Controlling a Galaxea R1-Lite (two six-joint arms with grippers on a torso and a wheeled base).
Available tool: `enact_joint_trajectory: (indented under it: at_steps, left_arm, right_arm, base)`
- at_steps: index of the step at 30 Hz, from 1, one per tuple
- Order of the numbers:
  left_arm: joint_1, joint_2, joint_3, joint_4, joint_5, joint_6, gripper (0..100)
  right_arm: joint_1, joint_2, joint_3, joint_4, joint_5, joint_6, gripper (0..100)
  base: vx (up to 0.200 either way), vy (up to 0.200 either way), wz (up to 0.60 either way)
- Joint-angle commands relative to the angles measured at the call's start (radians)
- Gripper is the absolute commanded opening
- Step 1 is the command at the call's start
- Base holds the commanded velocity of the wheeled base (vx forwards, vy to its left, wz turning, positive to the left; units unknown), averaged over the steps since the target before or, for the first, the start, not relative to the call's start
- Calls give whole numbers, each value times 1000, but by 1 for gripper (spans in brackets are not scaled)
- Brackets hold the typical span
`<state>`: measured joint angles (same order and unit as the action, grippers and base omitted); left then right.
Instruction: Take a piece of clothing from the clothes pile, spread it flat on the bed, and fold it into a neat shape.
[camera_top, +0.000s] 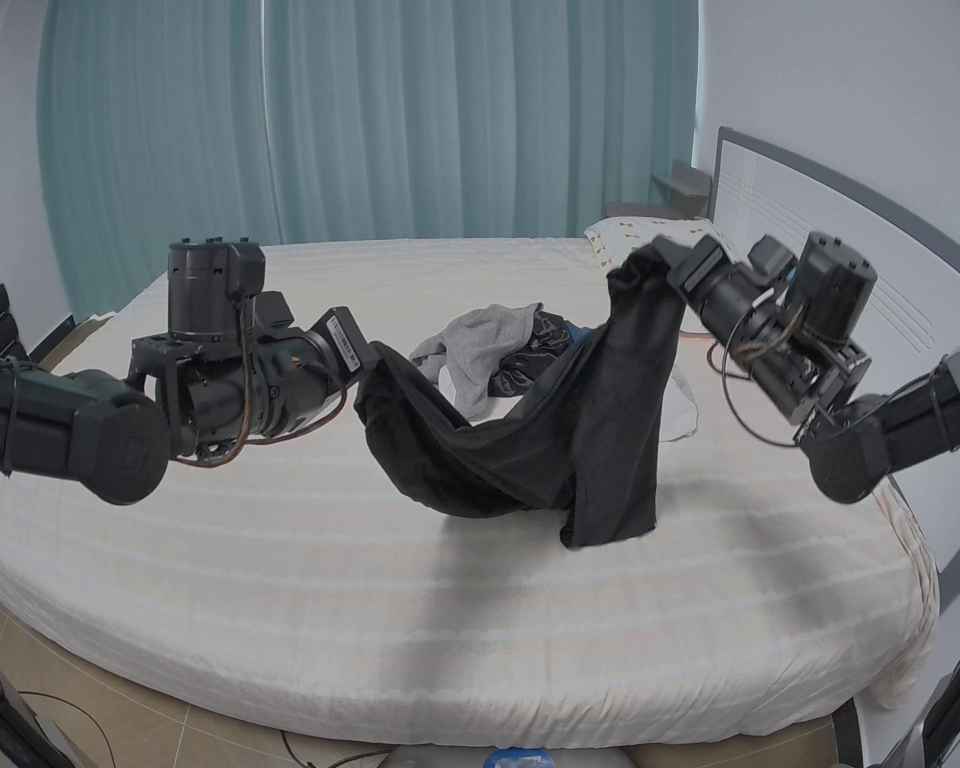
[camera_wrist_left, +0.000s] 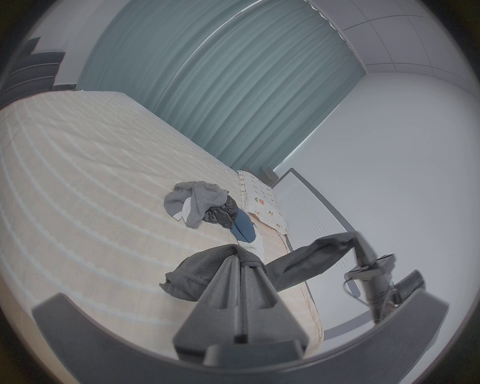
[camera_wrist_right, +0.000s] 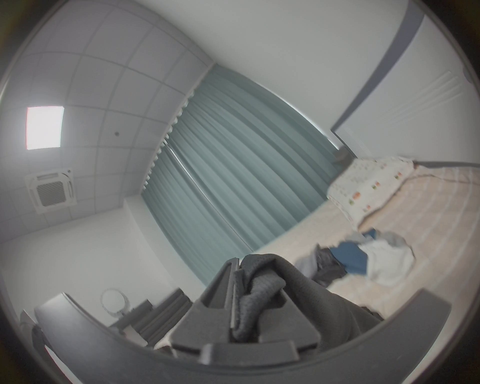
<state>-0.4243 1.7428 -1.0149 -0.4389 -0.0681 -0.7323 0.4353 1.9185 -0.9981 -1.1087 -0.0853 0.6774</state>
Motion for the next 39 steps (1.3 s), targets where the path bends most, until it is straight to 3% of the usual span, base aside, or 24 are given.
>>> enact_joint_trajectory:
  at_steps: [1, 4, 9, 16, 20, 28, 33, 39]
  left_arm:
    - [-8, -34, 240, -155, -38, -38, 0]
    - [-13, 8, 332, -310, -35, -52, 0]
    - [-22, 44, 404, -435, -35, -52, 0]
    - [-24, 44, 418, -439, -41, -76, 0]
    - [-56, 64, 420, -440, -36, -142, 0]
    - [-54, 67, 421, -439, -30, -142, 0]
    - [-42, 70, 421, -443, -33, -139, 0]
    - [-54, 63, 420, -443, -2, -133, 0]
  right_arm:
    - [22, 80, 165, -5, 2, 11, 0]
    - [26, 112, 145, 4, -10, 11, 0]
    - [51, 111, 151, 1, -11, 10, 0]
    - [49, 111, 159, -3, -7, 10, 0]
    - [48, 111, 159, -3, -7, 5, 0]
    - [43, 105, 148, -17, -8, -12, 0]
    - [26, 93, 154, -19, 1, -102, 0]
    - [13, 85, 191, -22, 2, -62, 0]
  base:
    - [0, 0, 0]
    - [0, 0, 0]
    - [0, 0, 0]
    - [0, 0, 0]
    - [-50, 0, 0]
    - [-200, 0, 0]
    - [0, 0, 0]
    - [0, 0, 0]
